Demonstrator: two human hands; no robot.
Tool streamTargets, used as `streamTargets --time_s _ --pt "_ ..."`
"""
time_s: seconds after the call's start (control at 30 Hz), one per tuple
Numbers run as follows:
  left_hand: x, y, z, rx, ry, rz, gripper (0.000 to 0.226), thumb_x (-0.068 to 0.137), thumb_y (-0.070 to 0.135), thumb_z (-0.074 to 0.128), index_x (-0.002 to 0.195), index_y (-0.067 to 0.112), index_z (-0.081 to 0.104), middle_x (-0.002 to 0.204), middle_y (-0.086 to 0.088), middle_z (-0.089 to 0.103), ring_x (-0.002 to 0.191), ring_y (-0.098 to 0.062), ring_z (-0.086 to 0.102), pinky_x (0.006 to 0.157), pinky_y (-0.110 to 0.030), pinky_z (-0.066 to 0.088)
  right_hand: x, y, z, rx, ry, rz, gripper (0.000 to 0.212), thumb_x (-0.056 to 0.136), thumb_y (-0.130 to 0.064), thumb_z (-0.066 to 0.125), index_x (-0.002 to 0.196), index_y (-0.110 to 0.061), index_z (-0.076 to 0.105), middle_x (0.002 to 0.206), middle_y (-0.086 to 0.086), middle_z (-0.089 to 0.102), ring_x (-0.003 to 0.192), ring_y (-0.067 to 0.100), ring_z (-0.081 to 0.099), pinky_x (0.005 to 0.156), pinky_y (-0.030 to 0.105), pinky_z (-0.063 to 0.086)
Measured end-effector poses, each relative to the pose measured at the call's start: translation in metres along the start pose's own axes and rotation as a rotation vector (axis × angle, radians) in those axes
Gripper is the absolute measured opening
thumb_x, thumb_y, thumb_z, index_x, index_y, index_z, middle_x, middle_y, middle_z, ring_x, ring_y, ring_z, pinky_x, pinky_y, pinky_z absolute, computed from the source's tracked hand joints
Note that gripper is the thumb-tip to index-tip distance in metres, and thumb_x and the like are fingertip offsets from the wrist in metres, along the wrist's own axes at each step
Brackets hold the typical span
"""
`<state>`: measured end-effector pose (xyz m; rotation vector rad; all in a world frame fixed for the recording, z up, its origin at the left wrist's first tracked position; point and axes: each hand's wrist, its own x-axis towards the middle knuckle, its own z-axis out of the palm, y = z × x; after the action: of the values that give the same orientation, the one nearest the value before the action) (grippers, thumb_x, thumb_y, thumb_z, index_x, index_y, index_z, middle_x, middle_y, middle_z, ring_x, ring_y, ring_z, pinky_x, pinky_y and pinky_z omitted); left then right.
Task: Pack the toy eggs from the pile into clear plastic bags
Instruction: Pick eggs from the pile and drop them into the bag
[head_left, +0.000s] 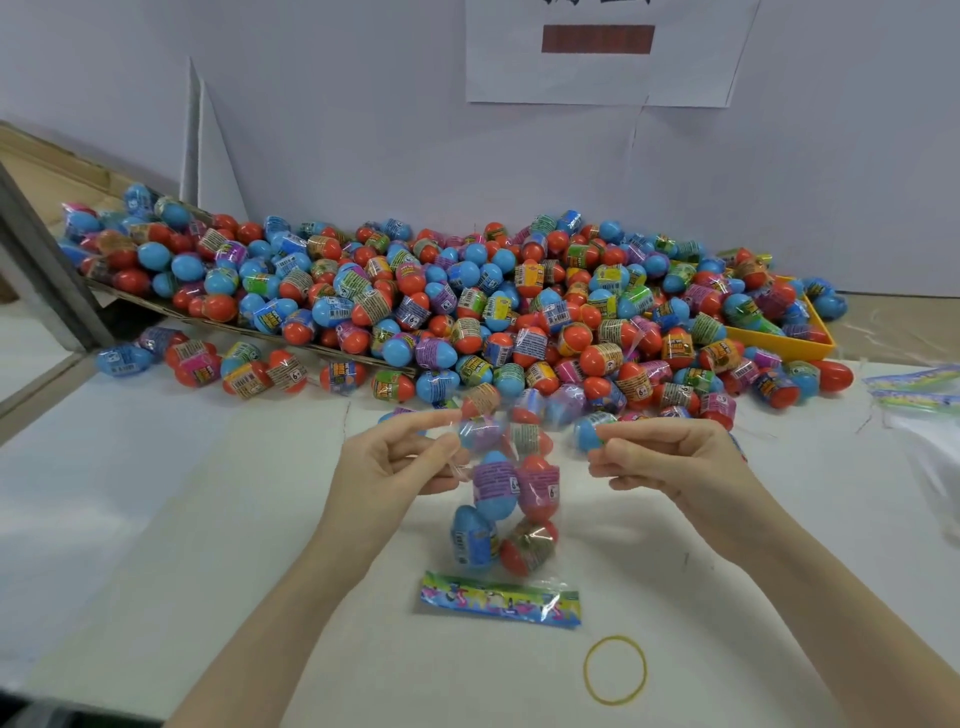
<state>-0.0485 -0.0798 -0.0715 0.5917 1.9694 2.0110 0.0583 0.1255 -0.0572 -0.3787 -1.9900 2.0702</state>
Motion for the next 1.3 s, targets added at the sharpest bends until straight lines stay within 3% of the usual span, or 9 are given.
streamTargets --time_s 0.13,0.37,0.6,0.77,0.97,1.13,1.3 --pt "-0.001 -0.004 0.002 -0.027 0.010 -0.055 0.021 0.082 0.001 0.061 0.087 0.019 0.071 0.061 0.005 0.069 0.055 -0.004 0.064 0.055 -0.013 0.051 -0.001 0.004 0.007 -0.070 -0.062 0.041 0.041 0.055 -0.036 0.070 0.092 -0.018 0.071 0.087 0.006 0.074 0.081 0.020 0.070 0.061 0.020 0.054" --pt "-0.003 0.000 0.004 -0.050 -0.037 -0.055 0.024 0.082 0.001 0.061 0.077 0.022 0.072 0.065 0.002 0.072 0.058 -0.006 0.066 0.054 -0.013 0.051 0.004 0.002 0.013 -0.063 -0.055 0.026 0.019 0.055 -0.031 0.072 0.071 -0.023 0.077 0.076 0.005 0.073 0.068 0.013 0.068 0.060 0.019 0.054" --pt "-0.003 0.003 0.004 -0.031 -0.123 -0.059 0.023 0.082 0.001 0.061 0.076 0.021 0.072 0.070 -0.002 0.073 0.067 -0.010 0.069 0.056 -0.014 0.051 0.009 0.004 0.013 -0.110 -0.063 0.049 0.040 0.047 -0.041 0.074 0.083 -0.025 0.073 0.081 -0.001 0.073 0.072 0.009 0.067 0.060 0.017 0.053" --pt "-0.004 0.002 0.005 -0.018 -0.127 -0.062 0.020 0.082 0.003 0.061 0.079 0.020 0.071 0.071 -0.001 0.073 0.066 -0.009 0.068 0.056 -0.014 0.051 0.010 0.006 0.011 -0.048 -0.090 0.103 0.034 0.048 -0.027 0.077 0.082 -0.020 0.075 0.085 0.008 0.073 0.076 0.017 0.069 0.067 0.022 0.056" --pt "-0.005 -0.001 0.004 -0.039 -0.068 -0.077 0.019 0.080 0.003 0.063 0.078 0.020 0.071 0.070 -0.001 0.073 0.061 -0.009 0.068 0.055 -0.014 0.052 0.004 0.007 0.006 0.027 -0.062 0.084 0.024 0.055 -0.010 0.073 0.079 -0.013 0.076 0.084 0.013 0.073 0.076 0.020 0.071 0.060 0.019 0.053" --pt "-0.005 -0.003 0.003 -0.027 -0.078 -0.086 0.018 0.082 0.001 0.061 0.082 0.017 0.070 0.070 0.000 0.073 0.062 -0.009 0.069 0.055 -0.013 0.052 0.001 0.005 0.006 -0.056 -0.052 0.053 0.018 0.059 -0.014 0.071 0.075 -0.019 0.077 0.077 0.010 0.073 0.068 0.020 0.071 0.053 0.021 0.055" --pt "-0.004 -0.003 -0.002 -0.019 -0.129 -0.060 0.024 0.082 -0.003 0.060 0.086 0.020 0.069 0.071 -0.004 0.073 0.065 -0.011 0.070 0.058 -0.015 0.053 0.001 0.007 0.005 -0.039 -0.062 0.036 0.027 0.058 -0.011 0.071 0.084 -0.015 0.074 0.076 0.013 0.073 0.064 0.019 0.070 0.053 0.020 0.053"
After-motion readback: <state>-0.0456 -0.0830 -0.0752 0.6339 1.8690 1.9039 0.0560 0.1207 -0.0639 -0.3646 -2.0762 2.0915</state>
